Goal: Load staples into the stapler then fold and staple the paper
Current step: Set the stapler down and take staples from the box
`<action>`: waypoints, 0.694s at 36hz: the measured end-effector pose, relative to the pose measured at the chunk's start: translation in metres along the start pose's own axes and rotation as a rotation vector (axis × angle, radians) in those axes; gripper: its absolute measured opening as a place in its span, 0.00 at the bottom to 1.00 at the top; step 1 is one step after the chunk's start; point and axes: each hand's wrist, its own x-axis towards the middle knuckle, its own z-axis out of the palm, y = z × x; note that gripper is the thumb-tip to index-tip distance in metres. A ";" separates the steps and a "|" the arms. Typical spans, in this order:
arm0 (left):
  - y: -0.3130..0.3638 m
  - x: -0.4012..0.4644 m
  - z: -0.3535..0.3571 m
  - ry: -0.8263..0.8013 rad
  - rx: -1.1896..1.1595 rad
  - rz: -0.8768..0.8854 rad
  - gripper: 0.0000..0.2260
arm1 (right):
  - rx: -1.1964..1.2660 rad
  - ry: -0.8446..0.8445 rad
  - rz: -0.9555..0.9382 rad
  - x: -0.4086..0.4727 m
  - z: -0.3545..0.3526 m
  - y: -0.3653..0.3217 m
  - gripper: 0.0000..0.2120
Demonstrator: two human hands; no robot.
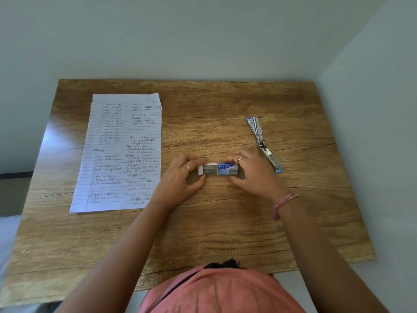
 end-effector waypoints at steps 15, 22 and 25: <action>-0.001 0.000 0.003 0.045 -0.023 -0.042 0.15 | 0.014 0.045 -0.038 0.009 -0.001 0.000 0.19; -0.001 0.001 0.002 0.038 -0.001 -0.034 0.16 | 0.017 -0.029 -0.052 0.014 -0.005 -0.002 0.19; -0.002 0.001 0.002 0.031 0.004 -0.026 0.17 | 0.041 -0.043 -0.068 0.015 -0.003 -0.006 0.19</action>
